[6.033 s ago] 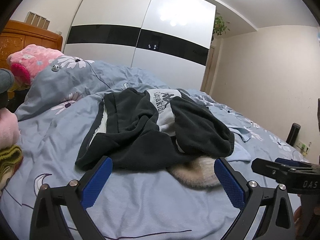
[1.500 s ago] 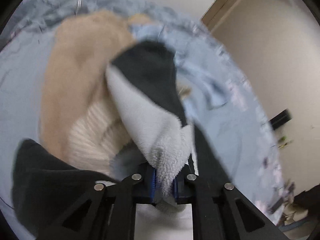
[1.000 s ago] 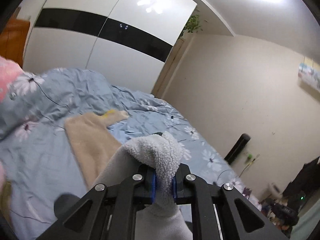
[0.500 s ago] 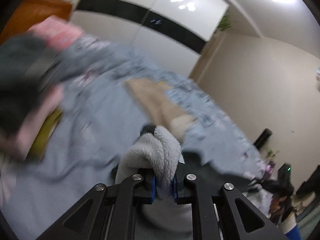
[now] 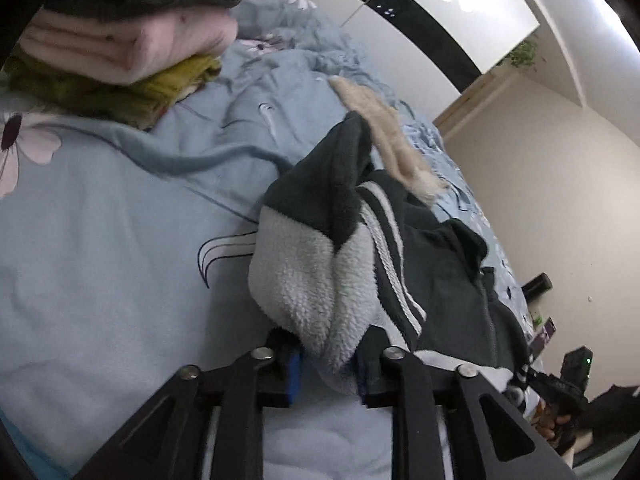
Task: Fold clothes
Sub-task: 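Raise the jacket by both cuffs and shake it out above the bed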
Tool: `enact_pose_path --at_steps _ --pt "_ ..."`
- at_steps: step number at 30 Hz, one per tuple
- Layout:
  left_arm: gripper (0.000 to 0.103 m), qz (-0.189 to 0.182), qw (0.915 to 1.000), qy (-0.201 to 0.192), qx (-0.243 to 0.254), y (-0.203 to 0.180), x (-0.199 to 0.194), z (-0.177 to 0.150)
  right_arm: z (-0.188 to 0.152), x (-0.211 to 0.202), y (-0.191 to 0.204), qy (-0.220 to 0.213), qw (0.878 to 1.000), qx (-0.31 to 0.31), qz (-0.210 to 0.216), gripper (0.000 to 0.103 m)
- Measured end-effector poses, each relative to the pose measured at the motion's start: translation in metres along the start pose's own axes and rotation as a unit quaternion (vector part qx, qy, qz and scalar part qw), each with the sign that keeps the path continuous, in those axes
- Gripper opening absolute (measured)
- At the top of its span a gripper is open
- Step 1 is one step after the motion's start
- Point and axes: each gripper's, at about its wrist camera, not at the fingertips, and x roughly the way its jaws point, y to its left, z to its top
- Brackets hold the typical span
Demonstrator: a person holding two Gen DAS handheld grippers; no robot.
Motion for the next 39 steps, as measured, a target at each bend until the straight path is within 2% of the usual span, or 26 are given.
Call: enact_pose_path --at_steps 3,5,7,8,9,10,12,14,15,19,21,23,27,32,36,38,39 --pt "0.04 0.005 0.9995 -0.01 0.028 -0.008 -0.018 0.003 0.007 -0.01 0.004 -0.01 1.0 -0.009 -0.007 0.001" --pt "0.043 0.013 0.9984 -0.02 0.051 -0.015 -0.031 0.008 0.011 -0.017 0.004 -0.017 1.0 -0.013 -0.014 0.001" --pt "0.047 0.015 0.9958 -0.032 0.085 -0.028 -0.042 0.02 0.018 -0.023 0.004 -0.023 0.999 -0.017 -0.021 0.007" --pt "0.049 0.011 0.9935 -0.034 0.108 -0.038 -0.043 0.029 0.023 -0.024 0.003 -0.024 0.999 -0.019 -0.027 0.015" --pt "0.056 0.007 0.9908 -0.031 0.131 -0.049 -0.038 0.037 0.028 -0.025 0.004 -0.023 0.999 -0.023 -0.036 0.025" --pt "0.06 0.002 0.9874 -0.026 0.156 -0.061 -0.03 0.046 0.036 -0.023 0.005 -0.022 0.998 -0.028 -0.043 0.029" --pt "0.064 -0.007 0.9793 -0.01 0.202 -0.083 -0.011 0.064 0.052 -0.016 0.008 -0.016 0.998 -0.04 -0.043 0.051" --pt "0.066 -0.015 0.9717 0.019 0.235 -0.097 0.023 0.079 0.066 -0.003 0.009 -0.004 0.998 -0.047 -0.043 0.057" --pt "0.066 -0.015 0.9689 0.035 0.245 -0.101 0.04 0.088 0.074 0.007 0.009 0.006 0.997 -0.052 -0.05 0.058" --pt "0.066 -0.016 0.9694 0.107 0.22 -0.089 0.104 0.118 0.09 0.032 -0.004 0.042 0.994 -0.062 -0.076 0.06" --pt "0.066 -0.011 0.9687 0.137 0.206 -0.082 0.129 0.126 0.096 0.043 -0.017 0.064 0.995 -0.043 -0.065 0.061" --pt "0.066 -0.007 0.9631 0.174 0.206 -0.077 0.144 0.125 0.096 0.052 -0.026 0.091 0.994 -0.029 -0.048 0.063" --pt "0.066 -0.03 0.9521 0.223 0.208 -0.067 0.15 0.114 0.082 0.058 -0.031 0.128 0.991 -0.028 -0.01 0.064" --pt "0.066 -0.029 0.938 0.245 0.244 -0.061 0.136 0.098 0.059 0.037 -0.025 0.122 0.991 -0.04 0.036 0.064" --pt "0.064 -0.036 0.9364 0.222 0.27 -0.07 0.119 0.092 0.046 0.02 -0.014 0.096 0.992 -0.057 0.058 0.057" --pt "0.055 -0.036 0.9382 0.208 0.274 -0.076 0.113 0.091 0.043 0.018 -0.007 0.088 0.992 -0.068 0.053 0.051" --pt "0.042 -0.035 0.939 0.201 0.277 -0.079 0.11 0.09 0.041 0.019 -0.003 0.087 0.993 -0.072 0.046 0.046"
